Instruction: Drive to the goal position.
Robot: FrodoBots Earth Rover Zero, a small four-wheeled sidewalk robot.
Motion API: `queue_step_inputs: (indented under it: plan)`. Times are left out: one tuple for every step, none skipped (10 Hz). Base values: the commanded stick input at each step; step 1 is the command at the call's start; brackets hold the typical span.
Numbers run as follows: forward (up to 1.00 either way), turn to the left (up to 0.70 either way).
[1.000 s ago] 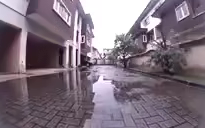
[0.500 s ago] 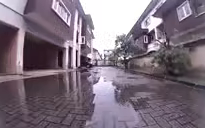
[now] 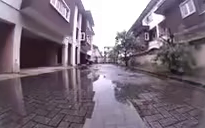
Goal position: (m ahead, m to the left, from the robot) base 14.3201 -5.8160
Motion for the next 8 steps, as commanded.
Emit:
queue_step_inputs:
  plan:
    - [0.5,0.0]
    - [0.5,0.0]
    - [0.46,0.0]
    - [0.41,0.0]
    - [0.36,0.0]
    - [0.27,0.0]
    - [0.19,0.0]
    - [0.14,0.0]
